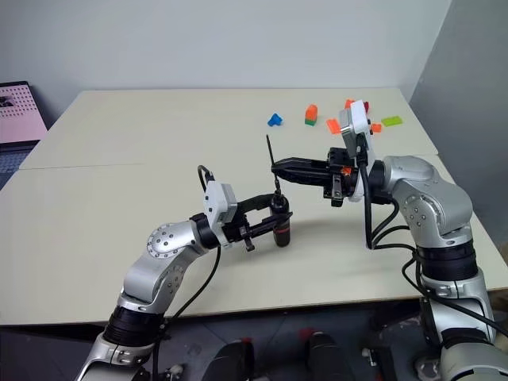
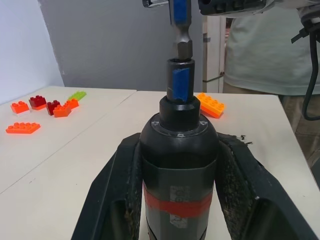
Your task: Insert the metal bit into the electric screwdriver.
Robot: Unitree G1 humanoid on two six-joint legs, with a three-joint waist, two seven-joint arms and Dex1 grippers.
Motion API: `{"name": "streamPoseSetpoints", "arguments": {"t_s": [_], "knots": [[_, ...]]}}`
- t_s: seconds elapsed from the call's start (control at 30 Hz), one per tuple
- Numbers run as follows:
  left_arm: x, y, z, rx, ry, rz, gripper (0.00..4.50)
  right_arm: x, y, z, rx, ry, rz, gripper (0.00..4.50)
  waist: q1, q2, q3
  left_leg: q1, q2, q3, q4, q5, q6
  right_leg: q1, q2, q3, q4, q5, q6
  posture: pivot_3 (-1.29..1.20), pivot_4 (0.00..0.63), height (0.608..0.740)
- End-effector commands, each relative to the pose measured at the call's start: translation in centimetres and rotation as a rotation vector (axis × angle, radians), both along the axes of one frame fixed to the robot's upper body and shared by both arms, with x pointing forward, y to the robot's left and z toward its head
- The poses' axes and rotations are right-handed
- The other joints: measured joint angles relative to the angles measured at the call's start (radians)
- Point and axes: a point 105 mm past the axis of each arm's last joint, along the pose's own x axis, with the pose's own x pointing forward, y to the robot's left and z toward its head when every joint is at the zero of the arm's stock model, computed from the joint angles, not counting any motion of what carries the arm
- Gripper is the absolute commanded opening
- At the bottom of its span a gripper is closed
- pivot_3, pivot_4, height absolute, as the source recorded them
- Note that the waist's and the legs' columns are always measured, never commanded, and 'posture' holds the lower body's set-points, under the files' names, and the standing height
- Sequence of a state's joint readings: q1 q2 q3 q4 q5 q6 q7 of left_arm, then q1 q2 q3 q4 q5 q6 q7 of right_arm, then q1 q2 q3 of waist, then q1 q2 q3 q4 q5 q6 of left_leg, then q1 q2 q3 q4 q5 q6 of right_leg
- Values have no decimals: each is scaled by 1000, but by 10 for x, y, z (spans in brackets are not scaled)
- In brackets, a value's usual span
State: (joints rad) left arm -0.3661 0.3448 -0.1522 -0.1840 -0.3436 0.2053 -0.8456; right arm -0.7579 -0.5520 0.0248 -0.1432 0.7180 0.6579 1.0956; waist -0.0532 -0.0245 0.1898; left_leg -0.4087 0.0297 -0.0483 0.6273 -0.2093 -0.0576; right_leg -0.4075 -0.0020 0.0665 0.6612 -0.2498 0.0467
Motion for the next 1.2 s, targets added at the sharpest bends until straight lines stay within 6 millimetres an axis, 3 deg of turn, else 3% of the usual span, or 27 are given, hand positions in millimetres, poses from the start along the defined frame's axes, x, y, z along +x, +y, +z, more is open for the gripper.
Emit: {"name": "streamPoseSetpoints", "arguments": {"t_s": [0.03,0.77,1.2], "knots": [[-1,2,-4,25,-2,4,1642,-3,0,3,-18,-38,9,0,0,0,0,0,0,0,0,0,0,0,0,0,0,0,0,0,150,740],[0,2,-4,27,0,3,1642,-7,-1,21,19,-63,28,0,-1,0,0,0,0,0,0,0,0,0,0,0,0,0,0,0,150,740],[-1,2,-5,29,1,0,1642,-3,-3,14,-3,-55,21,0,-2,0,0,0,0,0,0,0,0,0,0,0,0,0,0,0,150,740]]}}
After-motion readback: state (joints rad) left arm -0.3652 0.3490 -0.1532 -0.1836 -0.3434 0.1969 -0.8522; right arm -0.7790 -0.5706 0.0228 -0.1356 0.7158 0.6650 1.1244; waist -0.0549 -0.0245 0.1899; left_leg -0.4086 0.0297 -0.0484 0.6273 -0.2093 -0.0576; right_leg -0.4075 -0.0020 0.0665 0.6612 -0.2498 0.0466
